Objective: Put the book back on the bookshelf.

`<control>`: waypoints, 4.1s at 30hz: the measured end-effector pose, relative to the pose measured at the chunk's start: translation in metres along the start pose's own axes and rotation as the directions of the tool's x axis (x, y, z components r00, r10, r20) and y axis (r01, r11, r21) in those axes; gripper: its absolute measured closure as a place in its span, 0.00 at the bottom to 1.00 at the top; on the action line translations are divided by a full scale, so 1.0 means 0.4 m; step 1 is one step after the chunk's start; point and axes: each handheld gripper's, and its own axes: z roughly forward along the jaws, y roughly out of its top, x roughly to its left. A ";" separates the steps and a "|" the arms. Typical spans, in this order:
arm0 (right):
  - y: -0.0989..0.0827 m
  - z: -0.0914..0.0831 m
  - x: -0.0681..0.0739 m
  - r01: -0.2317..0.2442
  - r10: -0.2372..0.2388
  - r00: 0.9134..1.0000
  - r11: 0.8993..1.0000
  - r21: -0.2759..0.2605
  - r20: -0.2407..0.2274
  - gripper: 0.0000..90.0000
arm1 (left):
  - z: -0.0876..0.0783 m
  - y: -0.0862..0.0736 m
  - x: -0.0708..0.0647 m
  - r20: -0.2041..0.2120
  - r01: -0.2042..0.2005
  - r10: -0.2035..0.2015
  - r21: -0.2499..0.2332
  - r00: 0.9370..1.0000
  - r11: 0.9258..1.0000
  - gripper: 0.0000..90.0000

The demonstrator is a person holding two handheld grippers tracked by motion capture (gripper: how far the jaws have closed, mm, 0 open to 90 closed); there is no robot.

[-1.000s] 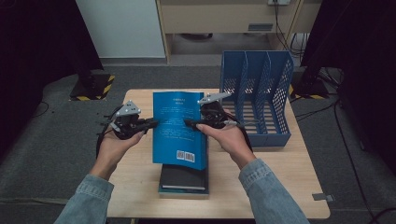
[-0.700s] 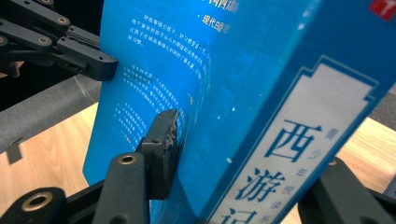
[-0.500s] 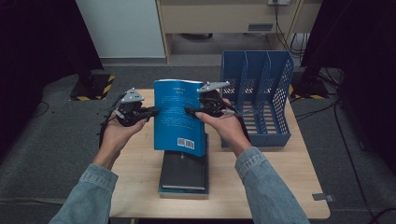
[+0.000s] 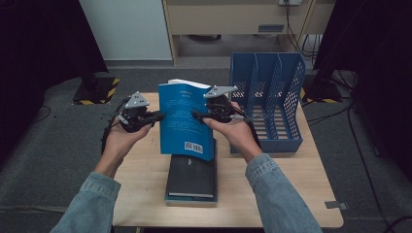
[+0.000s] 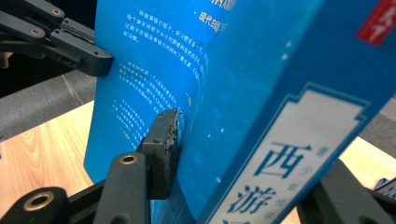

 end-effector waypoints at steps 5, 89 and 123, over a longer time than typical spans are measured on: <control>-0.017 -0.027 0.030 0.039 -0.039 0.999 0.999 -0.030 -0.003 0.60 | -0.034 -0.025 -0.033 -0.008 -0.005 0.005 -0.016 1.000 1.000 0.93; 0.097 -0.107 0.079 0.027 -0.007 0.986 0.992 0.123 -0.165 0.67 | 0.035 -0.408 -0.031 -0.176 0.191 -0.158 0.191 0.972 0.963 0.29; 0.097 -0.090 -0.016 -0.248 0.261 0.956 0.963 0.109 -0.134 0.68 | 0.058 -0.446 -0.011 -0.190 0.215 -0.169 0.260 0.967 0.941 0.05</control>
